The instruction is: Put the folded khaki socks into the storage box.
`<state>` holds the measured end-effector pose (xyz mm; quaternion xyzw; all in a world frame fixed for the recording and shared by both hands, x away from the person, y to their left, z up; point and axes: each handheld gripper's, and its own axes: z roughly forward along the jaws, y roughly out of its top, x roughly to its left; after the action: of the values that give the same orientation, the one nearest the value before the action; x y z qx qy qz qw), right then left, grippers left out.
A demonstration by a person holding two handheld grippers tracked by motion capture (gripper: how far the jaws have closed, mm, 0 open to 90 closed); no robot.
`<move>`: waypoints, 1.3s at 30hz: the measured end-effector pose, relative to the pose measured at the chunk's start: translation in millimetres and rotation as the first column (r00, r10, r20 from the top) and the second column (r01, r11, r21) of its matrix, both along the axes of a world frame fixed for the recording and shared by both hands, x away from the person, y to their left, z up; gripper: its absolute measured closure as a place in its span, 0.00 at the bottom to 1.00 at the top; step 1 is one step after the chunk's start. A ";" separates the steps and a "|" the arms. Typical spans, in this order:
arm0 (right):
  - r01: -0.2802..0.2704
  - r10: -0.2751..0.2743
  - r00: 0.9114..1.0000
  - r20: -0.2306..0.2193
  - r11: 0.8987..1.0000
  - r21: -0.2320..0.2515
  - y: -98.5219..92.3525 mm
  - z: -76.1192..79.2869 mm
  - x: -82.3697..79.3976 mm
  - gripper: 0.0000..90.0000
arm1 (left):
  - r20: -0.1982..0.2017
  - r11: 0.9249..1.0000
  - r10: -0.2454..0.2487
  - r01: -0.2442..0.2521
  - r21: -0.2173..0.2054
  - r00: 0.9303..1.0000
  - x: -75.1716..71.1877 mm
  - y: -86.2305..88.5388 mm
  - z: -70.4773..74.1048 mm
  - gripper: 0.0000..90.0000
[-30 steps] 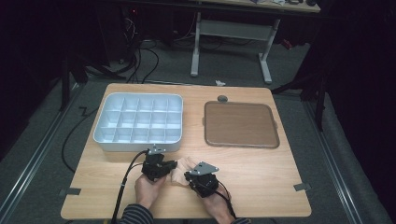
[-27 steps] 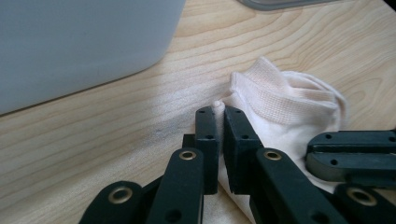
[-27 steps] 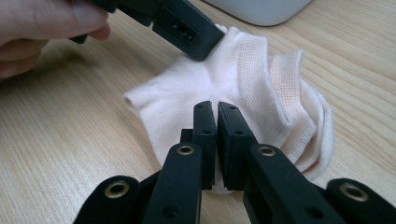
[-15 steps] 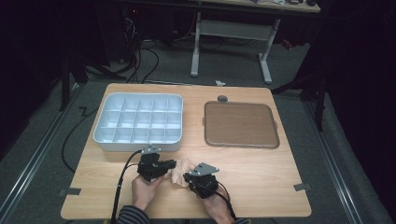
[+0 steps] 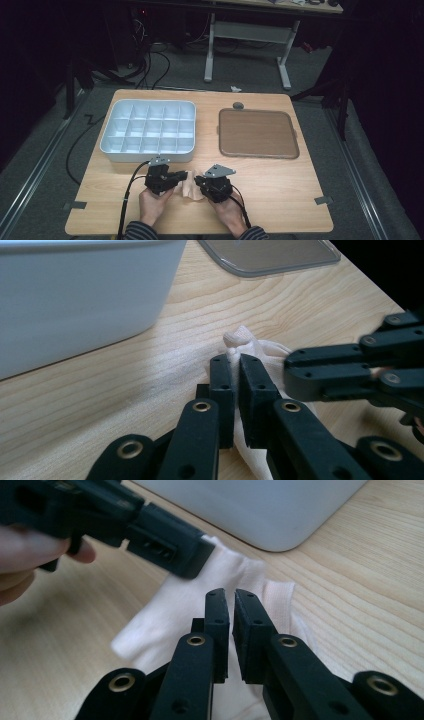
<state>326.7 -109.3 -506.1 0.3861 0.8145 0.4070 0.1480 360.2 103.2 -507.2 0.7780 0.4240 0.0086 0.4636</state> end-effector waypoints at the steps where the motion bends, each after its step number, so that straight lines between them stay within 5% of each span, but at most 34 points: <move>1: 0.005 -0.005 1.000 -0.002 1.000 0.000 0.9 -1.0 2.4 0.95 | 0.002 1.000 0.001 -0.001 0.003 1.000 -0.3 0.1 0.2 0.95; 12: 0.038 -0.038 0.999 -0.019 0.998 -0.042 -0.1 -9.9 10.0 0.95 | -0.006 1.000 -0.007 0.007 -0.006 1.000 -1.2 1.6 1.6 0.95; 39: 0.023 -0.024 0.998 -0.051 1.000 -0.019 1.6 -15.2 14.3 0.95 | 0.045 0.999 -0.043 0.044 -0.020 0.998 -4.9 -1.8 15.0 0.96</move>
<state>341.0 -107.7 -521.3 0.4045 0.8171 0.3878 0.1356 355.3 101.4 -492.2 0.7816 0.3965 0.0114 0.4814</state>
